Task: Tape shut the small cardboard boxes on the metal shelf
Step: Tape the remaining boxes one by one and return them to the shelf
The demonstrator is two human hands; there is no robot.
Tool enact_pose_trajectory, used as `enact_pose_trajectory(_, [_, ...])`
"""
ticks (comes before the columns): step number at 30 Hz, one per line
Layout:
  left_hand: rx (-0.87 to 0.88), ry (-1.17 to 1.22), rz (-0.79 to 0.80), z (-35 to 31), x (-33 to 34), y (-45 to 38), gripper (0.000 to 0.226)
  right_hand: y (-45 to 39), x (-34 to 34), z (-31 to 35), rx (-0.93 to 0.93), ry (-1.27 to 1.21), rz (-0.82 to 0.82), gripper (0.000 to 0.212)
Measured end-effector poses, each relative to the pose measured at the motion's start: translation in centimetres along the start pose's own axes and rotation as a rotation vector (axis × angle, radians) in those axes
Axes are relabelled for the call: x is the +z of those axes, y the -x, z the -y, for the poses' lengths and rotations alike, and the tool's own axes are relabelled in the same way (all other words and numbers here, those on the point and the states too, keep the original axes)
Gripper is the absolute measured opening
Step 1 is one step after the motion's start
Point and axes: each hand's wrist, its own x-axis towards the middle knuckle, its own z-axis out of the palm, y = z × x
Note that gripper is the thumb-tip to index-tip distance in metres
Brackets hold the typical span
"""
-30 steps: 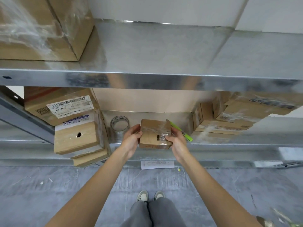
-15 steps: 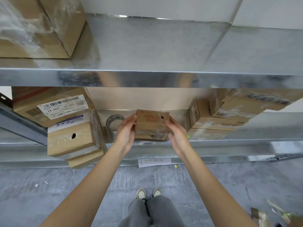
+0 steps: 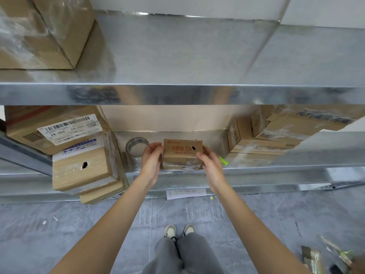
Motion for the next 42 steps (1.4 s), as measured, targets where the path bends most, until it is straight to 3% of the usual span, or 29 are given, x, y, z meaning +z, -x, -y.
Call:
enact_pose_trajectory(3, [0.200,-0.465,-0.179,0.3,-1.2,-1.5,0.023,0.0,-0.2,-0.4,0.041,0.076,-0.041,0.039])
enact_pose_trajectory(5, [0.328,-0.860,-0.212,0.3,-2.6,-2.7,0.034,0.0,-0.1,-0.5,0.068,0.069,-0.045,0.036])
enact_pose_trajectory(9, [0.256,-1.519,-0.138,0.5,-4.6,-3.9,0.041,-0.2,1.2,-0.7,0.152,-0.057,-0.072,0.026])
enact_pose_trajectory(11, [0.260,-1.640,-0.150,0.4,-4.8,-4.0,0.035,-0.4,2.0,-0.5,0.165,-0.089,-0.117,0.021])
enact_pose_trajectory(14, [0.229,-1.616,-0.185,-0.3,-4.1,-4.3,0.029,-0.6,2.9,0.0,0.140,-0.031,-0.125,0.021])
enact_pose_trajectory(17, [0.214,-1.575,-0.236,-1.2,-3.4,-4.3,0.024,-0.5,3.1,0.1,0.119,0.052,-0.097,0.047])
enact_pose_trajectory(21, [0.350,-1.471,-0.257,-3.0,-2.7,-3.5,0.024,-0.1,2.3,0.2,0.084,0.179,-0.120,0.070])
enact_pose_trajectory(23, [0.407,-1.298,-0.242,-4.3,-1.9,-2.9,0.023,0.3,2.1,0.7,-0.048,0.297,-0.151,0.073])
enact_pose_trajectory(26, [0.495,-0.883,-0.128,-6.5,0.6,-0.4,0.012,0.9,2.0,3.0,-0.418,0.527,-0.118,0.065])
enact_pose_trajectory(28, [0.518,-0.779,0.039,-7.2,2.3,1.7,0.010,1.1,2.2,5.0,-0.548,0.553,-0.002,0.058])
enact_pose_trajectory(31, [0.371,-0.569,0.272,-6.9,4.4,4.4,0.008,1.7,2.3,8.0,-0.517,0.455,0.144,0.042])
enact_pose_trajectory(34, [0.235,-0.379,0.398,-6.3,5.6,6.1,0.010,2.0,1.5,9.7,-0.513,0.406,0.136,0.024])
enact_pose_trajectory(38, [0.216,-0.372,0.444,-5.6,6.3,6.8,0.021,1.8,0.7,10.5,-0.434,0.449,0.145,0.023])
enact_pose_trajectory(42, [0.213,-0.362,0.439,-5.3,6.8,6.9,0.012,1.4,0.7,10.4,-0.443,0.487,0.127,0.016])
